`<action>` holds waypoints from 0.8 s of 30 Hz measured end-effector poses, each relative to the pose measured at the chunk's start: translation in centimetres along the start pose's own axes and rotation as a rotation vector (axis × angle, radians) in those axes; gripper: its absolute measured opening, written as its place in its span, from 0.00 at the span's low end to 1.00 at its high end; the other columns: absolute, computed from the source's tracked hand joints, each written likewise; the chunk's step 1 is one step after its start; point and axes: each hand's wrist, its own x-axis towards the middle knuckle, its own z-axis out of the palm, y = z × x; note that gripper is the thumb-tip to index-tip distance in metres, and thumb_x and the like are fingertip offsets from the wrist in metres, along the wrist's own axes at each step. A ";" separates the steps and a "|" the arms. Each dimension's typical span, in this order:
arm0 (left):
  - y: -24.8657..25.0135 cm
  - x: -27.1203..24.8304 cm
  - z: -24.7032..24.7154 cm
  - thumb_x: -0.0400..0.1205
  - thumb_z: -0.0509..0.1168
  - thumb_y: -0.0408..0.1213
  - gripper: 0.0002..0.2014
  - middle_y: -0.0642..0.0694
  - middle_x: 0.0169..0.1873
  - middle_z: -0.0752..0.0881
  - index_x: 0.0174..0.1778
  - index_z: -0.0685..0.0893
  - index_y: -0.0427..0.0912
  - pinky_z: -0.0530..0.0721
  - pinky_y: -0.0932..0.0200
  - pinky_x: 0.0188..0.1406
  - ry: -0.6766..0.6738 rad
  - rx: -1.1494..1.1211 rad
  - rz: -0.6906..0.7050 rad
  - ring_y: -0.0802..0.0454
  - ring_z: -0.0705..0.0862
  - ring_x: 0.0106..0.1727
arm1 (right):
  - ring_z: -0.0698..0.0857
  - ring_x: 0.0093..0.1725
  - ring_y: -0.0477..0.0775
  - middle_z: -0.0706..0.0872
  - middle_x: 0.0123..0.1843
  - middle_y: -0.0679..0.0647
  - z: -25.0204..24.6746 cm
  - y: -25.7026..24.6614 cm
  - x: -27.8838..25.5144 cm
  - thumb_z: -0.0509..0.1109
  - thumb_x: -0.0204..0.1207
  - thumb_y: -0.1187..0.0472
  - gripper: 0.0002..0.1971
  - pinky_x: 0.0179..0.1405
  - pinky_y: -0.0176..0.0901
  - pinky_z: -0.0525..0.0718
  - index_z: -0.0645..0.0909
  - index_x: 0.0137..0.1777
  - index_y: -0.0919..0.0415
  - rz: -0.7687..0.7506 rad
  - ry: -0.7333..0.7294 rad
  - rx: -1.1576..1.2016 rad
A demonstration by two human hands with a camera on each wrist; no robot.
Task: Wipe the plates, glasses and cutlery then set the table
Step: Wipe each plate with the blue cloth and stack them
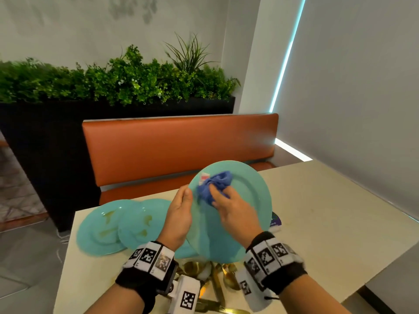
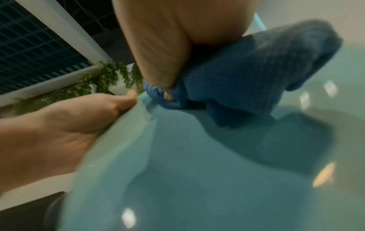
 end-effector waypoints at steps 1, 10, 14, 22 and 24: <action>0.2 0.1 -0.7 0.88 0.49 0.44 0.14 0.47 0.45 0.85 0.47 0.80 0.50 0.80 0.52 0.52 -0.006 -0.021 -0.019 0.51 0.82 0.47 | 0.82 0.58 0.67 0.75 0.70 0.62 -0.5 0.7 0.8 0.58 0.81 0.61 0.23 0.46 0.55 0.82 0.68 0.76 0.50 0.121 0.026 0.011; 0.2 0.9 -4.5 0.88 0.49 0.45 0.13 0.49 0.52 0.85 0.52 0.80 0.52 0.79 0.53 0.61 -0.067 -0.006 -0.034 0.50 0.83 0.56 | 0.81 0.59 0.67 0.74 0.70 0.62 1.4 -2.8 3.1 0.59 0.81 0.62 0.23 0.49 0.56 0.81 0.68 0.77 0.51 0.120 -0.008 0.023; 0.6 0.7 -5.3 0.88 0.48 0.43 0.13 0.57 0.48 0.85 0.52 0.79 0.54 0.82 0.70 0.48 -0.102 -0.006 -0.038 0.63 0.84 0.48 | 0.80 0.56 0.68 0.74 0.66 0.65 0.6 -3.6 4.2 0.58 0.82 0.60 0.24 0.50 0.53 0.79 0.65 0.78 0.54 0.400 0.160 0.047; 0.0 0.4 -6.3 0.88 0.48 0.44 0.14 0.56 0.47 0.86 0.49 0.80 0.54 0.81 0.68 0.50 -0.136 -0.068 -0.085 0.66 0.84 0.48 | 0.79 0.59 0.68 0.74 0.68 0.66 1.1 -4.1 3.7 0.59 0.82 0.60 0.24 0.54 0.51 0.76 0.64 0.78 0.55 0.466 0.169 0.046; 0.3 0.4 -6.0 0.89 0.48 0.41 0.14 0.57 0.48 0.85 0.50 0.79 0.53 0.79 0.72 0.52 -0.119 -0.048 -0.089 0.68 0.83 0.49 | 0.80 0.60 0.67 0.73 0.69 0.64 2.5 -6.8 2.7 0.58 0.82 0.59 0.24 0.55 0.53 0.79 0.64 0.79 0.54 0.303 0.059 0.073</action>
